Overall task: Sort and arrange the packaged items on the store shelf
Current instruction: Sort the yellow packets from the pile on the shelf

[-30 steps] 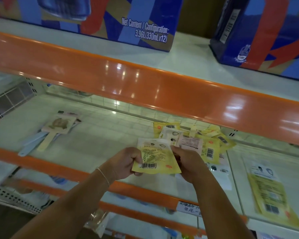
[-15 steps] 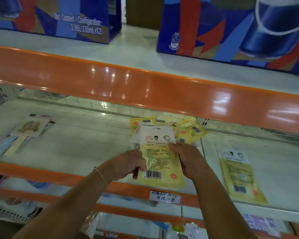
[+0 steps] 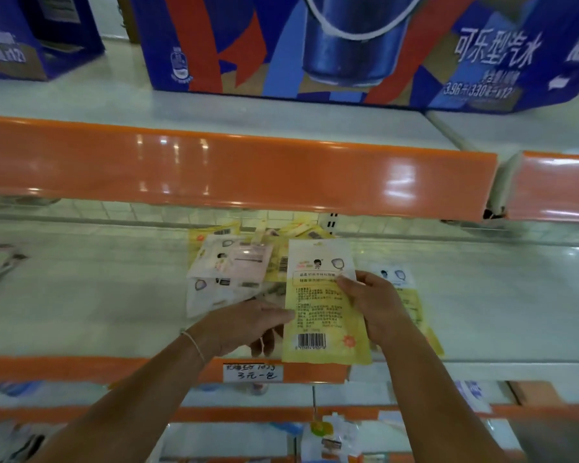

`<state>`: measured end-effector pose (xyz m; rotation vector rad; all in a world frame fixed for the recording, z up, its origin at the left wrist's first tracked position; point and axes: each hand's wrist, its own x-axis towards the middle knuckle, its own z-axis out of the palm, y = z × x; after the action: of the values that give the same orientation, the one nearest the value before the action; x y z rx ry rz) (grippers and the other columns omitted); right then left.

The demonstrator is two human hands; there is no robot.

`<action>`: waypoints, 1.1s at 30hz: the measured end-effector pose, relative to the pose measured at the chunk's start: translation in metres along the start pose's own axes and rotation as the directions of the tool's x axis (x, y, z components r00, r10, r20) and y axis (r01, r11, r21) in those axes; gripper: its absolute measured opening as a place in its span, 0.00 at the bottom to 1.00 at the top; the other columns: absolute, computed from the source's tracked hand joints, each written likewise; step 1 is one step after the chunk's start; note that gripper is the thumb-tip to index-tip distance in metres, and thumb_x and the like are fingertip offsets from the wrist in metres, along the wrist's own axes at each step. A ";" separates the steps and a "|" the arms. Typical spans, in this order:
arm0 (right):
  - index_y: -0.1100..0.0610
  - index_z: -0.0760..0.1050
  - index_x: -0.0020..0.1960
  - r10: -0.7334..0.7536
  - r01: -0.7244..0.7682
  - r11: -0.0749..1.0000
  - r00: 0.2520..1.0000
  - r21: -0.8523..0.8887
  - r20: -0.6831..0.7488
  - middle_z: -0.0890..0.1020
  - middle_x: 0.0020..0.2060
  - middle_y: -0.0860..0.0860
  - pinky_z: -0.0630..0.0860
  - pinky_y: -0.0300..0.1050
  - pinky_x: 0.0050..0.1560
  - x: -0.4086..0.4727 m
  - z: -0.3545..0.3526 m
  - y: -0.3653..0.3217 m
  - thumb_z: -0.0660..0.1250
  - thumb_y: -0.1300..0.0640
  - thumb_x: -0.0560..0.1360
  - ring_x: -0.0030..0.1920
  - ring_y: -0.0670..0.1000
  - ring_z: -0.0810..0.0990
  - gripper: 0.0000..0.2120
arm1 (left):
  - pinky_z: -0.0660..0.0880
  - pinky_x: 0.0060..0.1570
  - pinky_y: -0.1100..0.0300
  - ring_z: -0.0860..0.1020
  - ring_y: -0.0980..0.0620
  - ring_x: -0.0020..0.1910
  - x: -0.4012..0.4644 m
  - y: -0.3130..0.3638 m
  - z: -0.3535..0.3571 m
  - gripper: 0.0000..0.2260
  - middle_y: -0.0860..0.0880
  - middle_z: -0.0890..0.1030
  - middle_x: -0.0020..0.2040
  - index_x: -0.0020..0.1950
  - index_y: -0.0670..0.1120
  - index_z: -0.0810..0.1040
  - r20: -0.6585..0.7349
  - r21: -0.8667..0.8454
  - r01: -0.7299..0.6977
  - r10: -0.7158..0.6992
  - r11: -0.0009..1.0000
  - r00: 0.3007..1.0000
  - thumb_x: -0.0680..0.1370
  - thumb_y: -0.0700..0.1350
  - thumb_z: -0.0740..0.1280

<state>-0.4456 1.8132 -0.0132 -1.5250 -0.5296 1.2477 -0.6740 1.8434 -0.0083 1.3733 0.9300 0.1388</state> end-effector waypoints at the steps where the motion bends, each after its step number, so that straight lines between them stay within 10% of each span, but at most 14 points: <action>1: 0.62 0.80 0.53 0.001 -0.001 1.000 1.000 -0.001 -0.009 0.86 0.45 0.61 0.82 0.64 0.49 0.001 -0.009 -0.001 0.71 0.64 0.75 0.45 0.61 0.86 0.07 | 0.70 0.29 0.60 0.73 0.49 0.30 0.004 0.002 0.004 0.16 0.42 0.82 0.41 0.49 0.40 0.80 -0.017 0.019 0.001 0.000 1.000 1.000 0.83 0.49 0.59; 10: 0.63 0.81 0.52 -0.017 0.017 1.000 0.992 0.003 -0.123 0.86 0.45 0.61 0.83 0.59 0.45 0.015 -0.083 -0.004 0.70 0.65 0.76 0.44 0.62 0.86 0.05 | 0.65 0.26 0.61 0.66 0.54 0.23 0.037 0.015 0.038 0.14 0.48 0.75 0.28 0.40 0.40 0.76 -0.266 0.146 -0.046 0.084 0.988 0.960 0.82 0.46 0.62; 15: 0.60 0.81 0.53 0.001 -0.007 1.000 0.982 -0.028 -0.190 0.86 0.45 0.59 0.82 0.64 0.46 0.026 -0.109 -0.003 0.72 0.63 0.75 0.44 0.61 0.86 0.07 | 0.69 0.28 0.59 0.72 0.52 0.27 0.049 0.019 0.057 0.03 0.48 0.79 0.35 0.51 0.43 0.79 -0.299 0.171 -0.106 0.154 0.980 0.942 0.78 0.39 0.67; 33: 0.58 0.83 0.47 -0.165 0.026 0.881 0.953 -0.473 -0.255 0.84 0.41 0.52 0.77 0.47 0.41 0.039 -0.131 -0.007 0.66 0.53 0.75 0.42 0.54 0.82 0.10 | 0.72 0.30 0.59 0.74 0.52 0.29 0.062 0.021 0.088 0.17 0.46 0.81 0.38 0.44 0.40 0.80 -0.350 0.111 -0.058 0.094 0.992 0.932 0.82 0.51 0.60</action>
<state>-0.3119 1.7908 -0.0354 -2.0178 -0.7369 0.8269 -0.5686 1.8174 -0.0273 1.5059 1.1962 0.4158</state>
